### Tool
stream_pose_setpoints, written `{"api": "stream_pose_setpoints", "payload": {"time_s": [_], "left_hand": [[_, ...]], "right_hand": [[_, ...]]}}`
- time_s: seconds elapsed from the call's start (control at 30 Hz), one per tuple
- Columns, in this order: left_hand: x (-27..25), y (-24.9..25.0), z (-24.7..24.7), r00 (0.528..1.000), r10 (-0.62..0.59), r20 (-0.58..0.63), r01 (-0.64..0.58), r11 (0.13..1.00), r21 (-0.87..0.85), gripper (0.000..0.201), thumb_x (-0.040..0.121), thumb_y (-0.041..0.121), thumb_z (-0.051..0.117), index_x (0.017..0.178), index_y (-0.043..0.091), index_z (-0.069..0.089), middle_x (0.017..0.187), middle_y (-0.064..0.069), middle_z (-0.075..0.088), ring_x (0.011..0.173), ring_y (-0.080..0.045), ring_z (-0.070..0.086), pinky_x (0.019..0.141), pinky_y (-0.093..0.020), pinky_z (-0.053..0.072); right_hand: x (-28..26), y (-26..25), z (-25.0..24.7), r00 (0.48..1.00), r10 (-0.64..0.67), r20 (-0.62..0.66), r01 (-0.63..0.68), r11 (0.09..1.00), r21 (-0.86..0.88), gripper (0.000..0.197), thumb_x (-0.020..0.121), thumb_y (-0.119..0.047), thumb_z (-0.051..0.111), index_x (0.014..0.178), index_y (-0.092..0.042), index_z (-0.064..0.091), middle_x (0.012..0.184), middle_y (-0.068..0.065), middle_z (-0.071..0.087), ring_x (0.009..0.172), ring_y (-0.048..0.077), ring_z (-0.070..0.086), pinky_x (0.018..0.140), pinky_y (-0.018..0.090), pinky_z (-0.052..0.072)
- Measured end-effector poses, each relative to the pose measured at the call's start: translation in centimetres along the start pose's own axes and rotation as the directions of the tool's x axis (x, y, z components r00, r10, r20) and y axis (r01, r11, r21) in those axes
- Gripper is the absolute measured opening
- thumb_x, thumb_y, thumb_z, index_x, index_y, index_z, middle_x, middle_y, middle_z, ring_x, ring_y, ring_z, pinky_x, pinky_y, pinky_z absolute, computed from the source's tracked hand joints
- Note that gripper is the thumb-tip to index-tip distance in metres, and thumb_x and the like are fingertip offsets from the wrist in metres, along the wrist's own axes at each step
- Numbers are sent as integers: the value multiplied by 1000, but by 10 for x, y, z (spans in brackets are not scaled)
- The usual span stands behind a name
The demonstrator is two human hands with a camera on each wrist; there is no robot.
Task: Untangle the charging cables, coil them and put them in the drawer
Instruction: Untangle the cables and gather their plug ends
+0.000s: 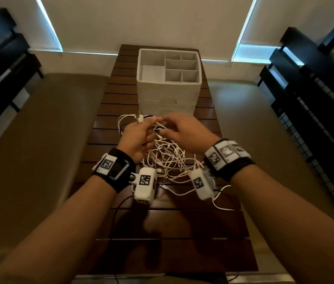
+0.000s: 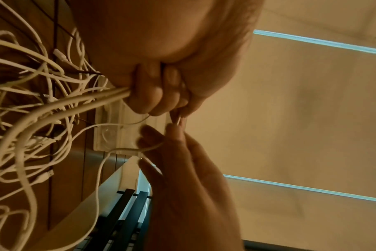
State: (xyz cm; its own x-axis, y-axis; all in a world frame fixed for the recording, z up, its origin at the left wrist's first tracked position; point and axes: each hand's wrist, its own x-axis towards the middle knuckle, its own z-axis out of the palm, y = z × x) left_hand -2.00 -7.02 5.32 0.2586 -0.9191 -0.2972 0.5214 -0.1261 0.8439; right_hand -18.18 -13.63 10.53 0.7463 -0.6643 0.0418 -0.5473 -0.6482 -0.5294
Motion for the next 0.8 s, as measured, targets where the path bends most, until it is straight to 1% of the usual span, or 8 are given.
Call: {"api": "stream_pose_setpoints", "payload": {"time_s": [0.07,0.17,0.27,0.43,0.5,0.6,0.7,0.8], "left_hand": [[0,1,3,1000,-6,7,6,999,-32,25,108,20,52,116,2,69,50,8,30,39,-4,25,34,-18,21],[6,6,-4,1000,-18,-19,17,996,-91,22,109,18,51,111,5,69,50,9,27,38,-4,23,33,-18,19],[18,11,-12,999,-33,-41,24,981,-194,20,109,20,50,108,9,67,50,9,26,36,-3,22,31,-18,19],[34,35,-36,981,-21,-192,-28,968,-249,12,108,22,55,107,15,64,49,10,26,36,-4,22,30,-19,19],[34,39,-37,983,20,-181,-48,988,-147,14,109,22,54,111,12,64,49,10,26,37,-3,22,32,-18,18],[29,31,-29,992,40,-124,-45,998,-36,21,110,26,52,102,11,65,52,9,27,38,-3,23,34,-18,17],[20,15,-22,997,19,-72,-20,1000,-7,32,110,36,51,92,13,65,55,7,26,39,-4,22,34,-19,17],[7,2,-13,1000,8,7,-8,1000,11,37,106,43,55,99,8,64,57,6,25,41,-5,22,34,-19,20]], "right_hand": [[6,0,16,1000,2,-19,-1,999,35,15,102,-29,64,103,-15,70,87,-2,72,76,13,65,71,32,48],[5,9,20,999,-27,-41,29,999,38,22,100,-22,66,79,-18,62,73,-3,69,70,14,67,70,32,52],[-4,23,14,1000,-6,-30,7,1000,28,22,99,-25,68,79,-17,66,68,-10,67,63,-4,61,64,18,46],[-22,65,14,995,89,48,-88,996,-29,12,97,-24,71,87,-20,77,77,-8,75,75,4,70,80,37,60],[-26,72,15,995,93,25,-92,996,-17,12,98,-25,70,90,-20,78,79,-10,75,74,3,69,79,35,59],[-19,66,18,985,109,-133,-93,989,117,16,101,-26,66,90,-23,77,75,-11,73,70,1,67,72,27,56],[-12,49,19,916,149,-372,-25,948,317,17,102,-23,63,92,-19,76,77,-8,76,72,5,72,73,33,61],[-15,31,21,910,100,-403,84,906,415,14,102,-20,65,94,-15,76,81,-5,76,74,11,73,73,34,61]]}}
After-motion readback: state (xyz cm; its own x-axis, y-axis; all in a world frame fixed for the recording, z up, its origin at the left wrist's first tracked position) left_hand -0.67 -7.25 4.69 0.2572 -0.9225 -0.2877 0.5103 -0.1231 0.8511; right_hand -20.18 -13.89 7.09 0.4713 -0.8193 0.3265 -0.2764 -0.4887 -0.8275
